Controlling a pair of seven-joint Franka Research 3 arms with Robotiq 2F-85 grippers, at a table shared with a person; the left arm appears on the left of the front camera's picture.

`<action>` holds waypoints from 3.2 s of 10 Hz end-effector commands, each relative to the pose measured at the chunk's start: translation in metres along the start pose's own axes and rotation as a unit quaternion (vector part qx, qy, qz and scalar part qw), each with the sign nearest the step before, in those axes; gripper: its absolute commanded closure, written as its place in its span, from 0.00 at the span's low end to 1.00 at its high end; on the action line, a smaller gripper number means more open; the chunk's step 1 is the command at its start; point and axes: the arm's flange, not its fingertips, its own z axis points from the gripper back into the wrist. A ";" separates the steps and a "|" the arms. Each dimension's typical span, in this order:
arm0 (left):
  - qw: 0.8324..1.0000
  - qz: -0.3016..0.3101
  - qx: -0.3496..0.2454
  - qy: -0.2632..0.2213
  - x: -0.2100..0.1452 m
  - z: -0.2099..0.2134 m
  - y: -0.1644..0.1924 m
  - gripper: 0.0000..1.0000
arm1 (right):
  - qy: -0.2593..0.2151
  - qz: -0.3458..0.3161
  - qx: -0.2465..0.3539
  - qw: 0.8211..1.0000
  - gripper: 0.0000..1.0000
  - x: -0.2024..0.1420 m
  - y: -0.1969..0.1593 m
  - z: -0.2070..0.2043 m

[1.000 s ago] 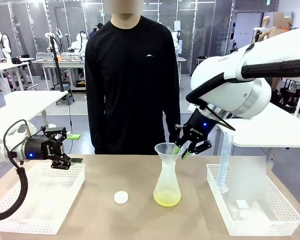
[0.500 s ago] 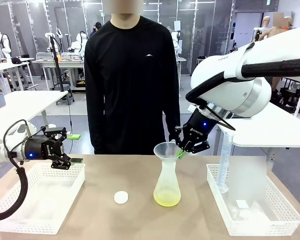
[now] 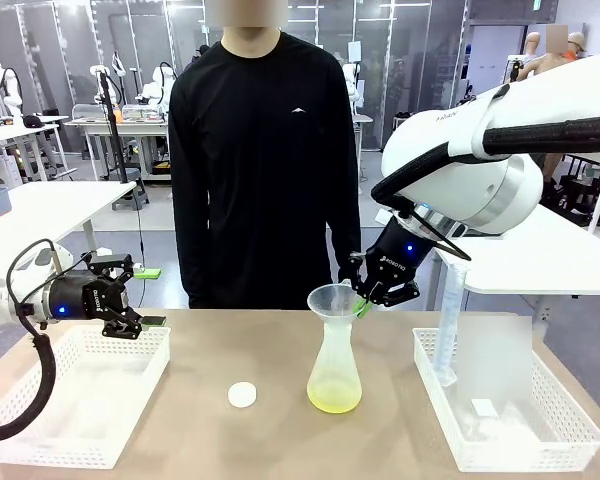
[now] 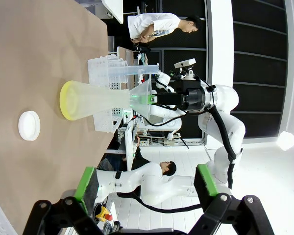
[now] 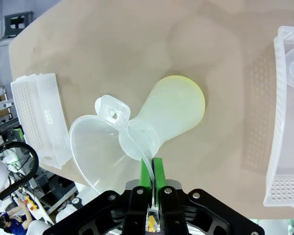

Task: Prepare the solutions needed for the experiment.
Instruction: Once the solution is in the Big flask , pick up the Plastic Funnel and place it back into the right Organizing basket.

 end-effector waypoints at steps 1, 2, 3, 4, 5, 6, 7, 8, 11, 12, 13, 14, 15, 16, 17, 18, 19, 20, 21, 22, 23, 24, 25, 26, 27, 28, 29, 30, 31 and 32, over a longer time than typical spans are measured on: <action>1.000 -0.010 -0.004 -0.009 0.001 -0.001 -0.001 0.00 | -0.003 -0.001 0.001 1.000 1.00 0.001 0.000 0.000; 1.000 -0.010 -0.004 -0.009 0.001 -0.001 -0.001 0.00 | -0.003 -0.001 0.001 1.000 1.00 0.001 0.000 0.000; 1.000 -0.010 -0.004 -0.009 0.001 -0.001 -0.001 0.00 | -0.003 -0.001 0.001 1.000 1.00 0.001 0.000 0.000; 1.000 -0.010 -0.004 -0.009 0.001 -0.001 -0.001 0.00 | -0.003 -0.001 0.001 1.000 1.00 0.001 0.000 0.000; 1.000 -0.010 -0.004 -0.009 0.001 -0.001 -0.001 0.00 | 0.000 0.000 0.000 1.000 0.96 0.000 0.000 0.000; 1.000 -0.010 -0.004 -0.009 0.001 -0.001 -0.001 0.00 | -0.002 -0.011 0.015 1.000 0.97 0.001 -0.002 0.009; 1.000 -0.010 -0.004 -0.009 0.001 -0.001 -0.001 0.00 | -0.006 -0.015 0.023 1.000 0.97 0.000 -0.002 0.017; 1.000 -0.010 -0.004 -0.009 0.001 -0.001 -0.001 0.00 | -0.007 -0.022 0.029 0.999 0.97 -0.002 -0.002 0.025; 1.000 -0.010 -0.004 -0.009 0.001 -0.001 -0.001 0.00 | -0.003 -0.008 0.056 0.998 0.97 -0.011 0.000 0.050; 1.000 -0.010 -0.004 -0.009 0.001 -0.001 -0.001 0.00 | -0.003 -0.007 0.063 0.998 0.97 -0.013 0.001 0.057; 1.000 -0.010 -0.004 -0.009 0.001 -0.001 -0.001 0.00 | 0.002 -0.003 0.070 0.998 0.97 -0.016 0.001 0.062; 1.000 -0.010 -0.004 -0.009 0.001 -0.001 -0.001 0.00 | 0.000 -0.003 0.073 0.997 0.97 -0.020 0.000 0.069; 1.000 -0.010 -0.004 -0.009 0.001 -0.001 -0.001 0.00 | -0.012 -0.002 0.076 0.997 0.97 -0.023 0.000 0.079; 1.000 -0.010 -0.004 -0.009 0.001 -0.001 -0.001 0.00 | -0.019 0.004 0.085 0.996 0.97 -0.026 -0.001 0.091; 1.000 -0.010 -0.004 -0.009 0.001 -0.001 -0.001 0.00 | -0.026 0.009 0.094 0.995 0.97 -0.027 -0.001 0.101; 1.000 -0.010 -0.004 -0.009 0.001 -0.001 -0.001 0.00 | -0.022 0.012 0.104 0.994 0.97 -0.028 -0.002 0.110; 1.000 -0.010 -0.004 -0.009 0.001 -0.001 -0.001 0.00 | -0.017 0.012 0.112 0.993 0.97 -0.026 -0.004 0.116; 1.000 -0.010 -0.004 -0.009 0.001 -0.001 -0.001 0.00 | -0.021 0.003 0.101 0.995 0.97 -0.022 -0.007 0.122; 1.000 -0.010 -0.004 -0.009 0.001 -0.001 -0.001 0.00 | -0.022 -0.002 0.082 0.996 0.97 -0.017 -0.013 0.124; 1.000 -0.010 -0.004 -0.009 0.001 -0.001 -0.001 0.00 | -0.018 -0.006 0.063 0.998 0.97 -0.011 -0.023 0.129; 1.000 -0.010 -0.004 -0.009 0.001 -0.001 -0.001 0.00 | -0.026 -0.019 0.050 0.998 0.97 -0.004 -0.037 0.135; 1.000 -0.010 -0.004 -0.009 0.001 -0.001 -0.001 0.00 | -0.032 -0.036 0.034 0.998 0.97 0.001 -0.054 0.138; 1.000 -0.010 -0.004 -0.009 0.001 -0.001 -0.001 0.00 | -0.048 -0.059 0.017 0.997 0.97 0.009 -0.075 0.142; 1.000 -0.010 -0.004 -0.009 0.001 -0.001 -0.001 0.00 | -0.038 -0.081 -0.008 0.996 0.97 0.016 -0.093 0.144; 1.000 -0.010 -0.004 -0.009 0.001 -0.001 -0.001 0.00 | -0.034 -0.094 -0.034 0.994 0.97 0.020 -0.109 0.145; 1.000 -0.010 -0.004 -0.009 0.001 -0.001 -0.001 0.00 | -0.035 -0.110 -0.038 0.993 0.97 0.025 -0.125 0.145; 1.000 -0.010 -0.004 -0.009 0.001 -0.001 -0.001 0.00 | -0.030 -0.118 -0.041 0.992 0.97 0.028 -0.139 0.144; 1.000 -0.010 -0.004 -0.009 0.001 -0.001 -0.001 0.00 | -0.025 -0.121 -0.036 0.992 0.97 0.027 -0.151 0.142; 1.000 -0.010 -0.004 -0.009 0.001 -0.001 -0.001 0.00 | -0.003 -0.117 -0.026 0.993 0.97 0.023 -0.162 0.140; 1.000 -0.010 -0.004 -0.009 0.001 -0.001 -0.001 0.00 | -0.013 -0.126 -0.028 0.992 0.97 0.022 -0.170 0.135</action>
